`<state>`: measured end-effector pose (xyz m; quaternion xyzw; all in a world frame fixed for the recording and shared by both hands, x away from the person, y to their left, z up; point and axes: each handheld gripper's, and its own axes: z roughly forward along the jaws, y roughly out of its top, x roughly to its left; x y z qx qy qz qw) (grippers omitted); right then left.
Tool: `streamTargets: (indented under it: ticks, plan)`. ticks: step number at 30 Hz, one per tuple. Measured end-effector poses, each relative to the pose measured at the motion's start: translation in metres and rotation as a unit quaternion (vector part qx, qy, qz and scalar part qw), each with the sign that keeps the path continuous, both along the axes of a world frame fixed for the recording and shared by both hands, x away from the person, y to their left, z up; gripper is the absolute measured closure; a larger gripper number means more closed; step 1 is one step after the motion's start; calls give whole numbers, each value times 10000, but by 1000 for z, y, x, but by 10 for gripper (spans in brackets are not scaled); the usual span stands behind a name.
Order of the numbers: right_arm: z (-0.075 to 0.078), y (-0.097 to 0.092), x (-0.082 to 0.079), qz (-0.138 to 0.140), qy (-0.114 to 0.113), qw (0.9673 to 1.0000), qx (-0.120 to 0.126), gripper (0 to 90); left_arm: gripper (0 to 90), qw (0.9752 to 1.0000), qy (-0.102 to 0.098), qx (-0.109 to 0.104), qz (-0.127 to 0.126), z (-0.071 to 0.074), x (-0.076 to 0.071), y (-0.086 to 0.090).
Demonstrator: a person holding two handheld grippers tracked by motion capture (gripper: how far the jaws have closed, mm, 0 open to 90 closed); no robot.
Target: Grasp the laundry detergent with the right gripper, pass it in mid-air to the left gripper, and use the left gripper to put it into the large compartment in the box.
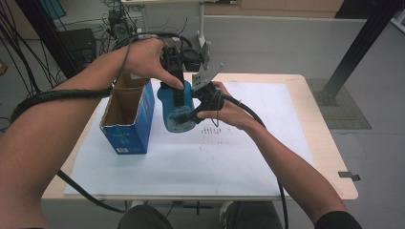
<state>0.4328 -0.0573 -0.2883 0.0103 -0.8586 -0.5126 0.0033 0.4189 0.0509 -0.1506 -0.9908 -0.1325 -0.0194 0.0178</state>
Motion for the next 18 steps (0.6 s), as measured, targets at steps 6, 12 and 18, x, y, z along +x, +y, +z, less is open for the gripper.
streamTargets:
  ticks: [6, 12, 18]
  plan:
    - [1, -15, 1, -256, 205, 9991, -262, 44, 373, 9998, 31, 33, 168, 3, 5, 2]
    - [1, -35, -1, -405, 239, 9969, -638, 38, 373, 9991, 14, -60, 413, 12, 10, 5]
    - [6, -60, -1, -678, 319, 9930, -913, 39, 372, 9963, -114, -136, 837, 29, 14, 11]
